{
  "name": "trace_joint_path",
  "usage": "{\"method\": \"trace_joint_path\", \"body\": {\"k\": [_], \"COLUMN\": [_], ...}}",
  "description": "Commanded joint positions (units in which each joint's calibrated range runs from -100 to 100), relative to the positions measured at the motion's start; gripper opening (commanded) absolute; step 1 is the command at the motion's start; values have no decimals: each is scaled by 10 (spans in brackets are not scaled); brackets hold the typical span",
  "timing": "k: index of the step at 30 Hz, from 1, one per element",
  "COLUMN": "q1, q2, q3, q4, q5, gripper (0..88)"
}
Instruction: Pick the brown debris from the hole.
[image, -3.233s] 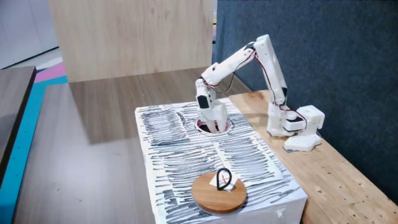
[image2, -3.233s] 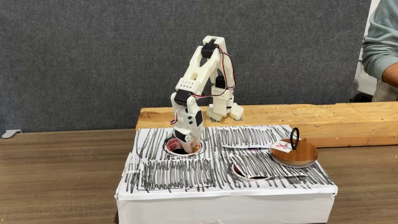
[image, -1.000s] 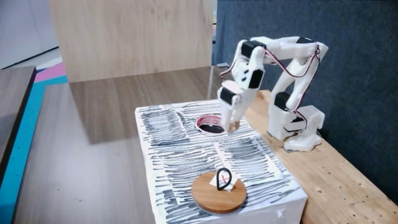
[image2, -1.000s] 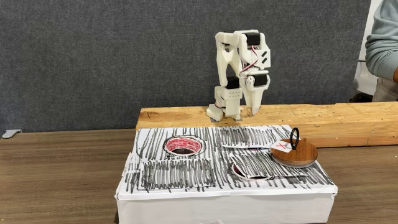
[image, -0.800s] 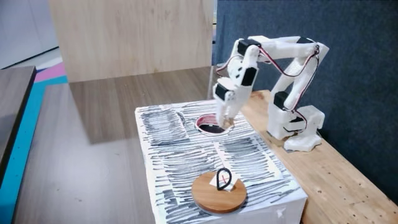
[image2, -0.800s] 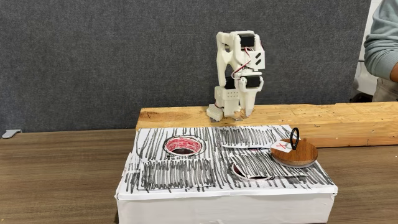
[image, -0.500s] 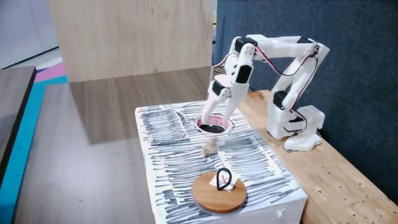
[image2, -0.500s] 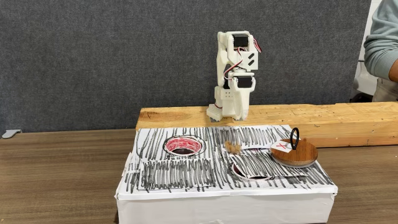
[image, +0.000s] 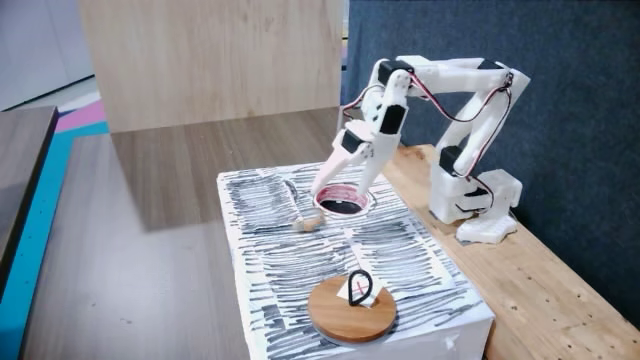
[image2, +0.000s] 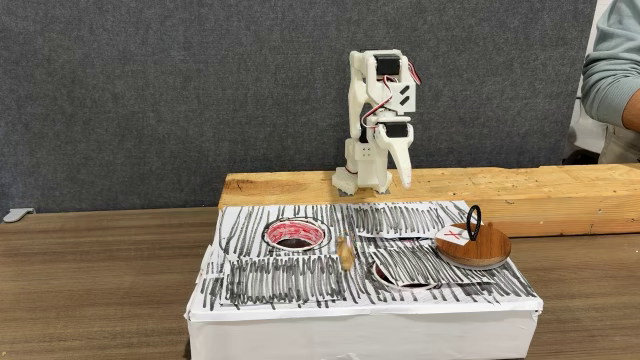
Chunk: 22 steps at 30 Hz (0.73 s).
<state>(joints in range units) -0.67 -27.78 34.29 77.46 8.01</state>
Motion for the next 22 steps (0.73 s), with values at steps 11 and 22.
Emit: {"method": "trace_joint_path", "body": {"k": [11,22], "q1": [-1,2], "q2": [-17,-17], "q3": [-3,-2], "q4": [-5,-5], "q5": [3,3], "gripper": [403,403]}}
